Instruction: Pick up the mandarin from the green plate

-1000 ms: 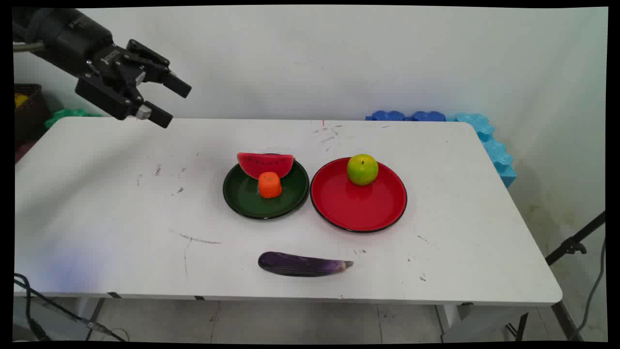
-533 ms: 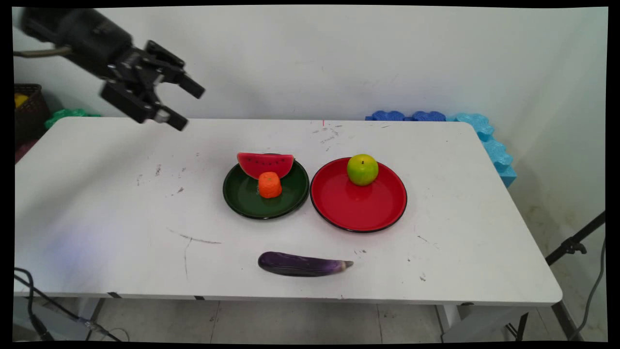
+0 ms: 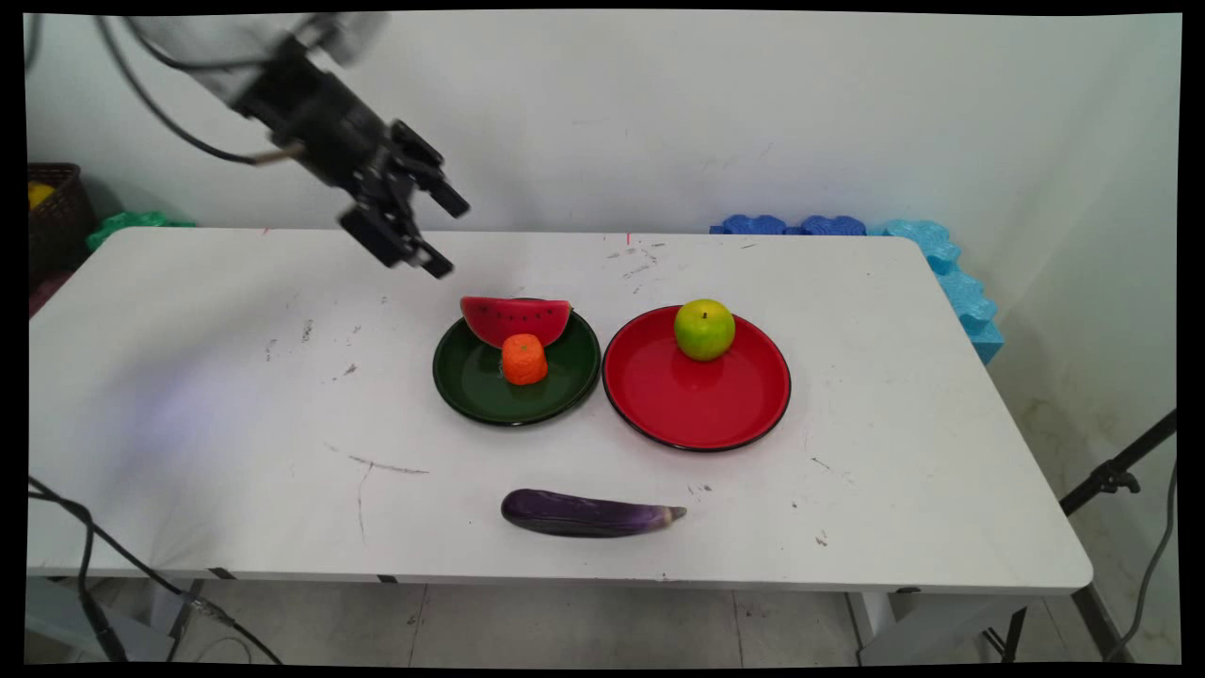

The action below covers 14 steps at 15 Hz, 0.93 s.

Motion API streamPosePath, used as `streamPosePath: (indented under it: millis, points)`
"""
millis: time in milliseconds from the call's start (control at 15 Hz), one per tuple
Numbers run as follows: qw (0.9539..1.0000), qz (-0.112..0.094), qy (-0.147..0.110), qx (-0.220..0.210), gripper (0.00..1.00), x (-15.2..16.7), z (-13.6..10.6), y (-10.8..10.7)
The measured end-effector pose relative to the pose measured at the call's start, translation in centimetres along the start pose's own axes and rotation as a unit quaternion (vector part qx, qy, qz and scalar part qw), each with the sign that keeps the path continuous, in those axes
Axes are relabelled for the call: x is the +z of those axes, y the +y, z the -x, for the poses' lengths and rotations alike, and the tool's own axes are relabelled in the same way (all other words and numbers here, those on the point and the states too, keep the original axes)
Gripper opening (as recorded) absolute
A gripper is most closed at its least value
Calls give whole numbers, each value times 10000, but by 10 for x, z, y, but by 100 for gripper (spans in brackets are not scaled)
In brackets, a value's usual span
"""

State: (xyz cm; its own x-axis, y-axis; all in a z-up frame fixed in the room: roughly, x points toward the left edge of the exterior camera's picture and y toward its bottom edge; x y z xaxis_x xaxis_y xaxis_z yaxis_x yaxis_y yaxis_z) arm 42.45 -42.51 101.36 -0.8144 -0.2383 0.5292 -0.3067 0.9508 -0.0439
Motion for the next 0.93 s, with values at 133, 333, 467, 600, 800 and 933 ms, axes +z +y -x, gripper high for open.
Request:
streamPosePath:
  millis: [133,333,467,600,800,933]
  points:
    - [9998,-48,-211,-16,100,23,-1,-9]
    - [9989,-112,-437,-109,100,51,0,-17]
    - [9982,-137,-551,-208,100,71,2,-21]
    - [9972,-150,-664,-312,100,94,5,-24]
    - [9957,-154,-792,-462,100,124,10,-26]
    - [9949,-135,-843,-544,100,141,13,-27]
